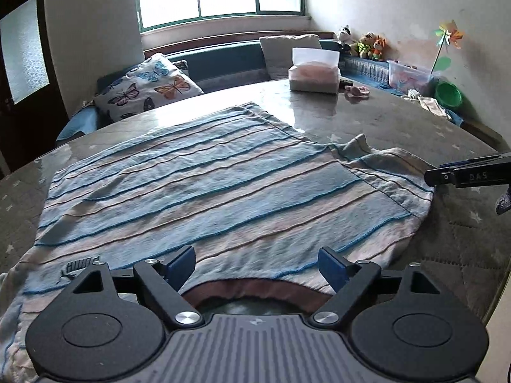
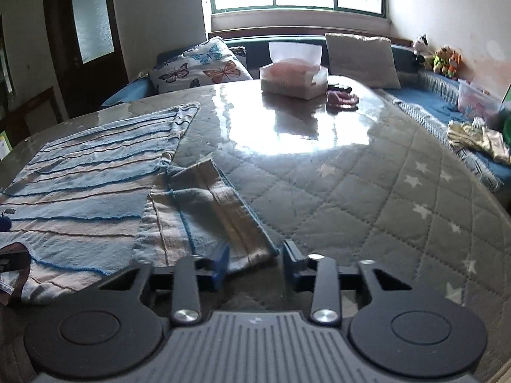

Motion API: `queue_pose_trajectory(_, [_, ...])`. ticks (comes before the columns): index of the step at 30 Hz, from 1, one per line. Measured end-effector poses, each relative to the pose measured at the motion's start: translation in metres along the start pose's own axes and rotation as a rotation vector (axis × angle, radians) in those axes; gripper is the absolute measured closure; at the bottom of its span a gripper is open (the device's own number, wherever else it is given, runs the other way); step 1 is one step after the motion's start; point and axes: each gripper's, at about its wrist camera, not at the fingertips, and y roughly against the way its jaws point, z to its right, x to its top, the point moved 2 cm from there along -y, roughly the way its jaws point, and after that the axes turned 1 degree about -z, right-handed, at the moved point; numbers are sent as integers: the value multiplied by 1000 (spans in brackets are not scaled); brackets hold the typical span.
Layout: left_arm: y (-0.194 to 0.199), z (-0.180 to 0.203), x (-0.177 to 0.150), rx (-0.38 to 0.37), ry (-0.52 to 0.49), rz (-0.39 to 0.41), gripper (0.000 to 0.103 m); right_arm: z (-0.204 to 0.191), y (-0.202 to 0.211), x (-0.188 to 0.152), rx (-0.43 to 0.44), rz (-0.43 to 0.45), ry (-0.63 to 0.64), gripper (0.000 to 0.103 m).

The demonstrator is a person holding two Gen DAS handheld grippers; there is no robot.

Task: Fold clothes
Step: 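Grasp the opposite side with the right gripper and fold it over the body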

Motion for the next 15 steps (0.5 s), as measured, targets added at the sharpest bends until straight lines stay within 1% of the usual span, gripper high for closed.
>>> queue_pose_trajectory(1, [-2, 2, 0, -1, -4, -3, 17, 0, 0, 0, -3, 2, -2, 75])
queue_pose_trajectory(2, [-4, 4, 1, -3, -8, -5, 17, 0, 0, 0, -6, 4, -4, 86])
queue_pose_trajectory(3, [-6, 5, 1, -4, -11, -8, 17, 0, 0, 0, -8, 6, -6, 90])
queue_pose_trajectory(5, [-8, 9, 1, -8, -20, -13, 17, 0, 2, 2, 4, 9, -28, 95])
queue_pose_trajectory(7, [-11, 13, 0, -12, -34, -17, 17, 1, 5, 4, 14, 17, -40, 96])
queue_pose_trajectory(11, [-14, 21, -3, -22, -59, -18, 17, -5, 23, 19, 61, 63, -41, 97])
queue_pose_trajectory(15, [-14, 21, -6, -31, -53, -14, 16, -29, 42, 33, 138, 107, 5, 97])
